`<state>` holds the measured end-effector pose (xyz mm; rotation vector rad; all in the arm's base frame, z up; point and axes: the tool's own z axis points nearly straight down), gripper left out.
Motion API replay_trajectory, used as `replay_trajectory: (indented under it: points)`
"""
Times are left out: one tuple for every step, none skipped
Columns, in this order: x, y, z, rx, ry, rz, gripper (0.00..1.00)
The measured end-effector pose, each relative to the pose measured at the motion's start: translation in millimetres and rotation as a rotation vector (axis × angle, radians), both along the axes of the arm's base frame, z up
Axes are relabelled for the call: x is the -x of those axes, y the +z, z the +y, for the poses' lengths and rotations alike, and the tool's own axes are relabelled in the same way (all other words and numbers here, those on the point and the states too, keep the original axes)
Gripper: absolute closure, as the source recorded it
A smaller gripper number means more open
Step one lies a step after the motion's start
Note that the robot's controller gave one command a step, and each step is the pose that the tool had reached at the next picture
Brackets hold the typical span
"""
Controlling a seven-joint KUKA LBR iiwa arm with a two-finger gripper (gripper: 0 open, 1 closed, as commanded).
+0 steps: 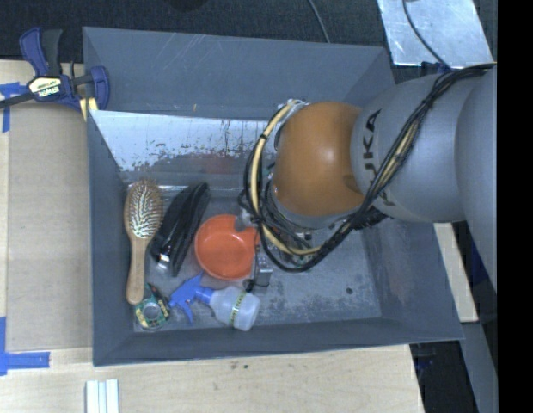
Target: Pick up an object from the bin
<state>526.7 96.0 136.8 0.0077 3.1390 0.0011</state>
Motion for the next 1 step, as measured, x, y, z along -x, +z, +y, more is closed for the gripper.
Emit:
replay_trajectory:
  points:
    - [0.0, 0.0, 0.0, 0.0, 0.0, 0.0, 0.0]
